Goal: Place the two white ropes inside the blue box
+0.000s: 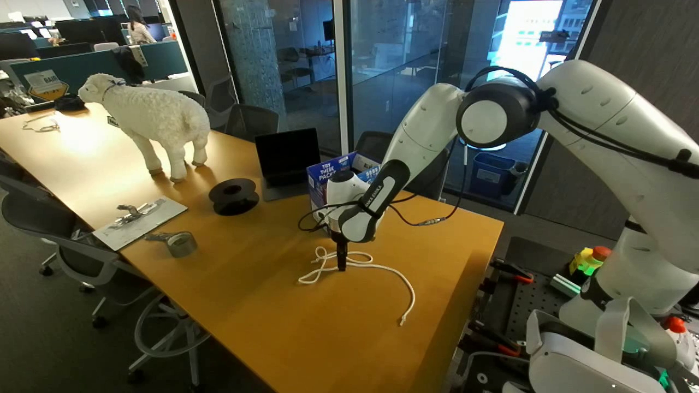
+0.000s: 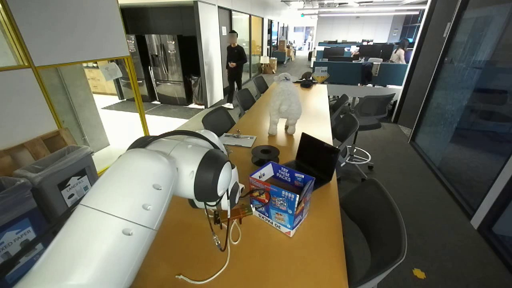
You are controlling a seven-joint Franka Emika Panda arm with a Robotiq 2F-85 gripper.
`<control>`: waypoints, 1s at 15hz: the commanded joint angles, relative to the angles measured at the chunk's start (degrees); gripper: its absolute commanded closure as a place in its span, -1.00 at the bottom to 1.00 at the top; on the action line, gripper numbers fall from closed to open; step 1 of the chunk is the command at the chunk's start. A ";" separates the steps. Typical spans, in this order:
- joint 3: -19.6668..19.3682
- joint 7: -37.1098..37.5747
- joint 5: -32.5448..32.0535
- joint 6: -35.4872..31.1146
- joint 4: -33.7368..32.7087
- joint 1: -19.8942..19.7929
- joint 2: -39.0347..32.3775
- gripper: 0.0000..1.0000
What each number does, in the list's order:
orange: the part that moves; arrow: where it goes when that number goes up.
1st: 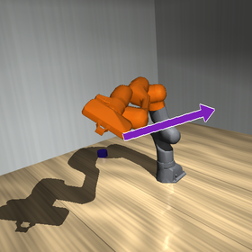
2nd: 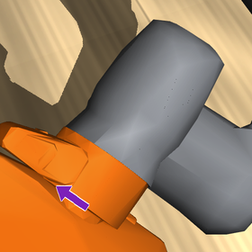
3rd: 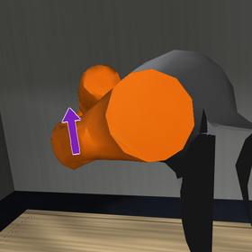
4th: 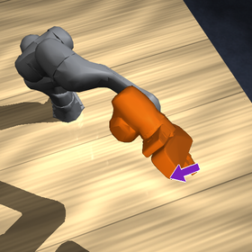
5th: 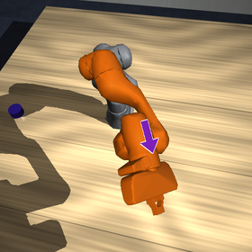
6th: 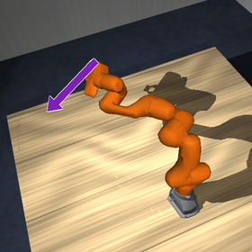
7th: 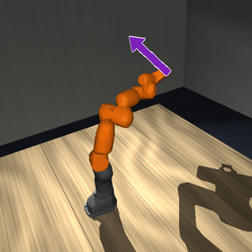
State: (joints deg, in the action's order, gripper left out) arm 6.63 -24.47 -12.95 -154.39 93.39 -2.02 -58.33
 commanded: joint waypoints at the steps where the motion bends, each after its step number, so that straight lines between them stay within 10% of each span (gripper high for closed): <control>1: -0.57 -0.36 -0.55 0.89 -2.07 0.60 -0.90 -1.00; 8: -0.58 -0.37 -0.59 0.91 -2.08 0.67 -0.97 -1.00; 9: -0.42 -0.51 -0.54 0.81 -2.00 0.54 -0.96 -0.50; 15: -0.65 -0.18 -0.52 0.87 -2.36 0.73 -0.82 0.30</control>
State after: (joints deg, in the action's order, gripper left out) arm 6.65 -24.47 -12.95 -154.25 92.60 -1.93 -58.25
